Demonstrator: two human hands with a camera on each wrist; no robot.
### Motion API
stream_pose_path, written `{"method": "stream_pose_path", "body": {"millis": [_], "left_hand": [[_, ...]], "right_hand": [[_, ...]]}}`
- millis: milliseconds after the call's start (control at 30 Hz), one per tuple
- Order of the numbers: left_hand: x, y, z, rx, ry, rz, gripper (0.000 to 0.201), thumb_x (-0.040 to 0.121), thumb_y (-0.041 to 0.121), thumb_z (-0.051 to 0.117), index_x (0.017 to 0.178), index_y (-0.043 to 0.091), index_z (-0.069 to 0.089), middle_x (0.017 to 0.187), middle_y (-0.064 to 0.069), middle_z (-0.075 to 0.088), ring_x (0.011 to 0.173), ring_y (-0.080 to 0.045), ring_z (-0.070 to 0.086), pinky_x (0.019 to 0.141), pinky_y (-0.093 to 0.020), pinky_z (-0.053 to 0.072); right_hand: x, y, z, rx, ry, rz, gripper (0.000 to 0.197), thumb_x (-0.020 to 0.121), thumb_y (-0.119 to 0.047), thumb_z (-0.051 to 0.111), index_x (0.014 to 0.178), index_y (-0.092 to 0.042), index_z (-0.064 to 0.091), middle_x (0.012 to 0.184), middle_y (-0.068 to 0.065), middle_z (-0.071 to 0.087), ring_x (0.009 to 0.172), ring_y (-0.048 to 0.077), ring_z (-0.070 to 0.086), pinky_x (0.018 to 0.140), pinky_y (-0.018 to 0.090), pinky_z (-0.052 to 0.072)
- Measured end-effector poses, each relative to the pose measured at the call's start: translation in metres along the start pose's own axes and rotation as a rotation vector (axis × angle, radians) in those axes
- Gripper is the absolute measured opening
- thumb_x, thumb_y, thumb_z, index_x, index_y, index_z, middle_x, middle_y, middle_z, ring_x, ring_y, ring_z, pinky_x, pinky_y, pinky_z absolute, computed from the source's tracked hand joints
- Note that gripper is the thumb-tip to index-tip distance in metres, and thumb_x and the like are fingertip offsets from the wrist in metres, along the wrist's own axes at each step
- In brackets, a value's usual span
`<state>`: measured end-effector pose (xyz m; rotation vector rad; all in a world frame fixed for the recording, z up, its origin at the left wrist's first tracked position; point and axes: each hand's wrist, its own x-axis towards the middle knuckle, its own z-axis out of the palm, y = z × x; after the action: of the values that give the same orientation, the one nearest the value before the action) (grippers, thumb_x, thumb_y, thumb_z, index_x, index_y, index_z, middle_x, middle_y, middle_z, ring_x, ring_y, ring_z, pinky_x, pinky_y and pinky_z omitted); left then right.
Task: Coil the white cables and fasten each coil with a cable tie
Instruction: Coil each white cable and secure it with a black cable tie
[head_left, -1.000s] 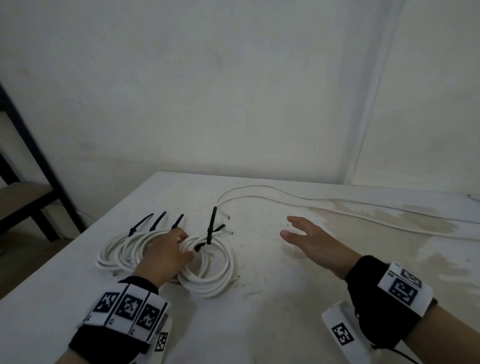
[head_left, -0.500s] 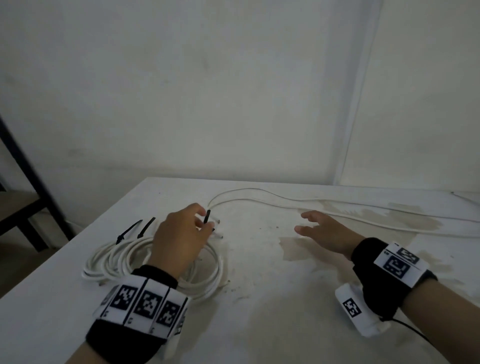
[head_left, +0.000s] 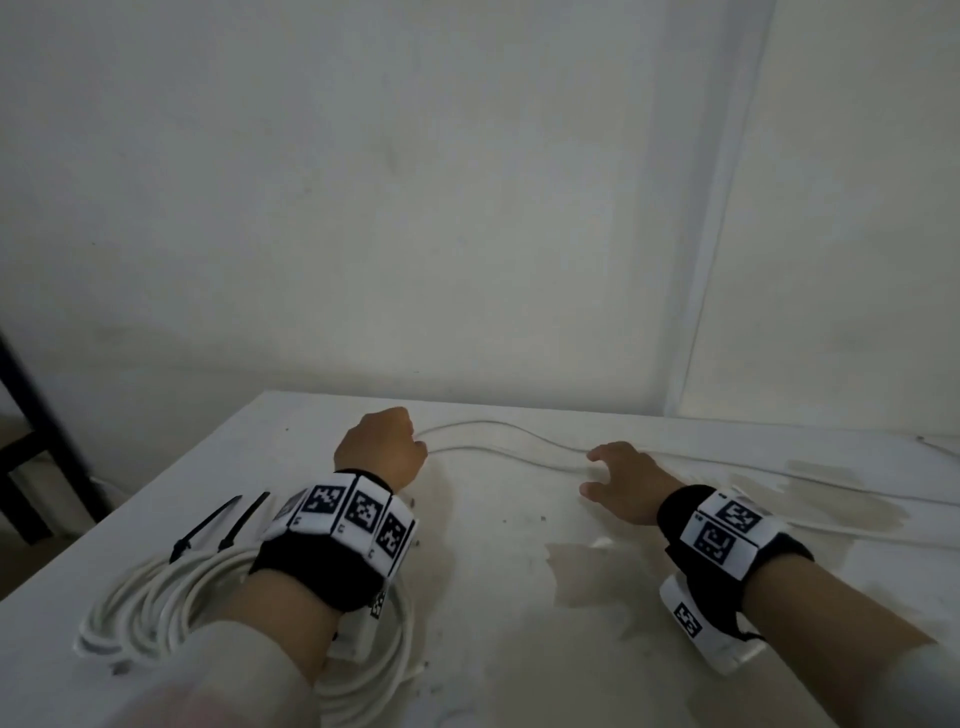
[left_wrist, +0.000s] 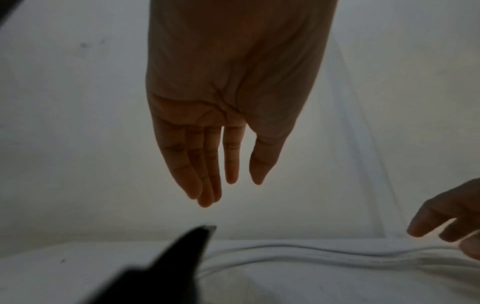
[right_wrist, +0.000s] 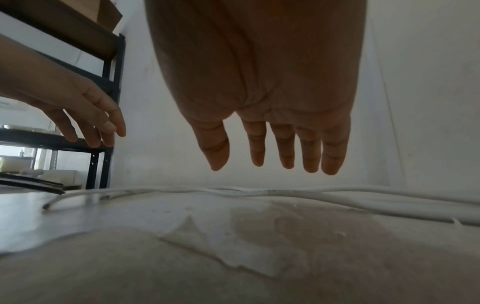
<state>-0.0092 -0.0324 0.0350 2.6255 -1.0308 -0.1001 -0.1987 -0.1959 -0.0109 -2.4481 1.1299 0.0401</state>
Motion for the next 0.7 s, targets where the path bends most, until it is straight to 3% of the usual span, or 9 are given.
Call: {"method": "stream_pose_path", "body": {"millis": [167, 233, 267, 333, 367, 400, 533, 633, 700], "left_hand": [[0.025, -0.003, 0.017, 0.121, -0.169, -0.045, 0.031, 0.093, 0.023, 0.047, 0.117, 0.004, 0.053, 0.123, -0.013, 0.057, 0.110, -0.027, 0.056, 0.080, -0.027, 0.041], [0.029, -0.003, 0.023, 0.147, -0.203, -0.049, 0.033, 0.094, 0.024, 0.047, 0.120, 0.005, 0.051, 0.126, -0.012, 0.055, 0.113, -0.026, 0.054, 0.084, -0.027, 0.041], [0.030, -0.003, 0.024, 0.155, -0.214, -0.046, 0.034, 0.094, 0.025, 0.047, 0.122, 0.006, 0.050, 0.127, -0.011, 0.054, 0.114, -0.025, 0.054, 0.086, -0.027, 0.041], [0.031, -0.004, 0.023, 0.171, -0.233, -0.044, 0.036, 0.093, 0.026, 0.048, 0.123, 0.007, 0.049, 0.128, -0.010, 0.053, 0.115, -0.025, 0.053, 0.087, -0.027, 0.041], [0.030, -0.005, 0.021, 0.180, -0.242, -0.045, 0.037, 0.093, 0.027, 0.048, 0.124, 0.007, 0.049, 0.128, -0.010, 0.053, 0.115, -0.025, 0.053, 0.086, -0.027, 0.041], [0.030, -0.006, 0.018, 0.185, -0.247, -0.046, 0.037, 0.093, 0.027, 0.048, 0.124, 0.006, 0.049, 0.128, -0.010, 0.053, 0.115, -0.024, 0.053, 0.085, -0.026, 0.040], [0.022, -0.005, -0.001, 0.151, -0.179, -0.035, 0.037, 0.094, 0.026, 0.047, 0.124, 0.005, 0.049, 0.129, -0.011, 0.052, 0.116, -0.025, 0.051, 0.081, -0.023, 0.036], [0.012, 0.003, -0.016, 0.081, -0.079, -0.018, 0.035, 0.094, 0.026, 0.047, 0.121, 0.005, 0.052, 0.126, -0.011, 0.054, 0.114, -0.027, 0.052, 0.083, -0.025, 0.038], [0.005, 0.011, -0.023, 0.027, -0.007, -0.001, 0.033, 0.093, 0.026, 0.048, 0.120, 0.007, 0.052, 0.124, -0.011, 0.055, 0.113, -0.028, 0.052, 0.087, -0.027, 0.040]], "right_hand": [[0.019, 0.003, 0.006, -0.150, -0.088, 0.020, 0.060, 0.093, -0.037, 0.046, 0.144, -0.019, 0.021, 0.150, 0.004, 0.024, 0.137, 0.025, 0.026, 0.111, 0.036, 0.026], [0.023, 0.003, 0.007, -0.219, -0.089, 0.009, 0.055, 0.092, -0.034, 0.048, 0.141, -0.022, 0.027, 0.146, 0.005, 0.031, 0.133, 0.025, 0.031, 0.106, 0.035, 0.031], [0.025, 0.003, 0.006, -0.219, -0.081, -0.005, 0.044, 0.093, -0.030, 0.047, 0.134, -0.022, 0.036, 0.142, 0.006, 0.037, 0.128, 0.024, 0.037, 0.100, 0.033, 0.035], [0.028, 0.002, 0.002, -0.161, -0.055, -0.060, 0.015, 0.095, -0.022, 0.042, 0.105, -0.021, 0.052, 0.125, 0.009, 0.051, 0.105, 0.024, 0.050, 0.078, 0.026, 0.039], [0.028, 0.001, -0.001, -0.128, -0.021, -0.097, 0.012, 0.096, -0.020, 0.039, 0.093, -0.022, 0.051, 0.116, 0.010, 0.054, 0.094, 0.022, 0.050, 0.070, 0.025, 0.037], [0.025, 0.000, -0.005, -0.101, 0.013, -0.119, 0.013, 0.097, -0.020, 0.037, 0.091, -0.022, 0.049, 0.109, 0.009, 0.054, 0.090, 0.021, 0.049, 0.069, 0.026, 0.035], [0.006, 0.001, -0.019, -0.085, 0.107, -0.163, 0.026, 0.100, -0.024, 0.033, 0.121, -0.019, 0.047, 0.119, 0.007, 0.053, 0.108, 0.025, 0.050, 0.087, 0.031, 0.037], [-0.008, 0.000, -0.027, -0.011, 0.189, -0.181, 0.028, 0.100, -0.024, 0.034, 0.122, -0.016, 0.048, 0.120, 0.008, 0.057, 0.106, 0.025, 0.052, 0.083, 0.028, 0.036], [-0.017, -0.001, -0.031, 0.058, 0.255, -0.193, 0.027, 0.099, -0.024, 0.035, 0.119, -0.015, 0.050, 0.108, 0.008, 0.062, 0.095, 0.025, 0.053, 0.076, 0.027, 0.035]]}}
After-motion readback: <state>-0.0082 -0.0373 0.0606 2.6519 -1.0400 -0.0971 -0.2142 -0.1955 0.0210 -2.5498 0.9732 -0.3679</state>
